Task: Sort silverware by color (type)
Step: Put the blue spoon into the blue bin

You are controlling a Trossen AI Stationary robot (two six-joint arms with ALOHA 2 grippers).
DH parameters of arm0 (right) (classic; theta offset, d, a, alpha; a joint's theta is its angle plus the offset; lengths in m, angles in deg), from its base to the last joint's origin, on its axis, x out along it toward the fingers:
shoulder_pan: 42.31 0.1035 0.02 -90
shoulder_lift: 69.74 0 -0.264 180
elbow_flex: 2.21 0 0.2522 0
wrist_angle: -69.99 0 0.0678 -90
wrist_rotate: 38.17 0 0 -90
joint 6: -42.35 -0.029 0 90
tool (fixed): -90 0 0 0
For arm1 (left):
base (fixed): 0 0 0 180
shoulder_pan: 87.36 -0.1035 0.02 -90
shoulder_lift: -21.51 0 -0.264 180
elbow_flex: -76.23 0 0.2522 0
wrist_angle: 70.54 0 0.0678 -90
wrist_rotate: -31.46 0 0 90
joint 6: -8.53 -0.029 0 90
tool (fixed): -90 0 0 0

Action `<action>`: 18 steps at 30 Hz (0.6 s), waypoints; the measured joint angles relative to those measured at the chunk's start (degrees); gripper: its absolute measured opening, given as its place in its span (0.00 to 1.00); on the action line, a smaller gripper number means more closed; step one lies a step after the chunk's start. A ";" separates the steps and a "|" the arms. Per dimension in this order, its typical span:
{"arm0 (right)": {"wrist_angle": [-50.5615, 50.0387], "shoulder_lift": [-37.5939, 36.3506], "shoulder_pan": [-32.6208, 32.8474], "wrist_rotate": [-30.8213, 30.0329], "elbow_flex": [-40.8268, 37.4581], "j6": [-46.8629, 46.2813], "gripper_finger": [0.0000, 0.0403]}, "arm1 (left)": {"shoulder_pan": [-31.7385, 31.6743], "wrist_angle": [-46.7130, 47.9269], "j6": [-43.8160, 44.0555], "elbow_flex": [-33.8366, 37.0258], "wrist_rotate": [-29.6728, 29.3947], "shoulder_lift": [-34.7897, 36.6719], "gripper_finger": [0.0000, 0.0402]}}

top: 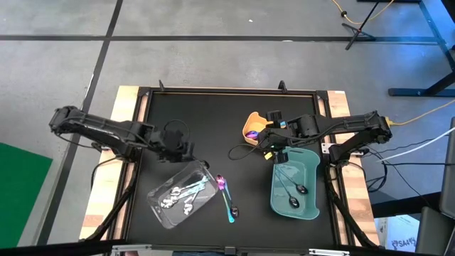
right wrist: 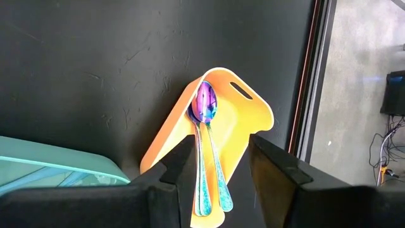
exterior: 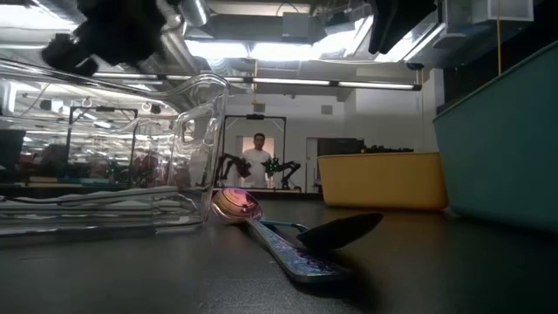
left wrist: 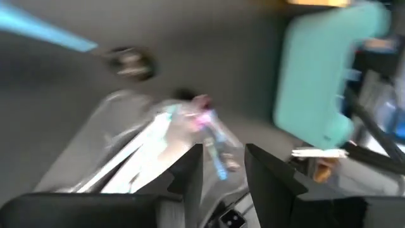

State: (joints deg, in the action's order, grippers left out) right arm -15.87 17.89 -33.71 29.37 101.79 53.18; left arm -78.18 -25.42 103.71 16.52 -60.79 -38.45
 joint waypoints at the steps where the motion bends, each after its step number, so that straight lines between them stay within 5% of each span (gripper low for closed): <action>1: 0.00 0.00 0.00 0.00 0.00 0.00 0.33 | -1.05 2.11 1.48 0.00 1.88 -0.07 0.27; 9: -0.01 0.00 0.00 -0.01 0.00 0.09 0.33 | -7.45 13.94 9.72 0.00 9.02 -2.20 0.27; 18: 0.00 0.00 0.00 0.00 0.00 0.11 0.33 | -14.00 13.75 9.39 -0.02 10.96 -5.77 0.27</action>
State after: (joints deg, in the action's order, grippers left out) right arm -15.87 17.89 -33.71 29.37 101.79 53.28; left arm -92.18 -11.67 113.11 16.50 -49.83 -44.21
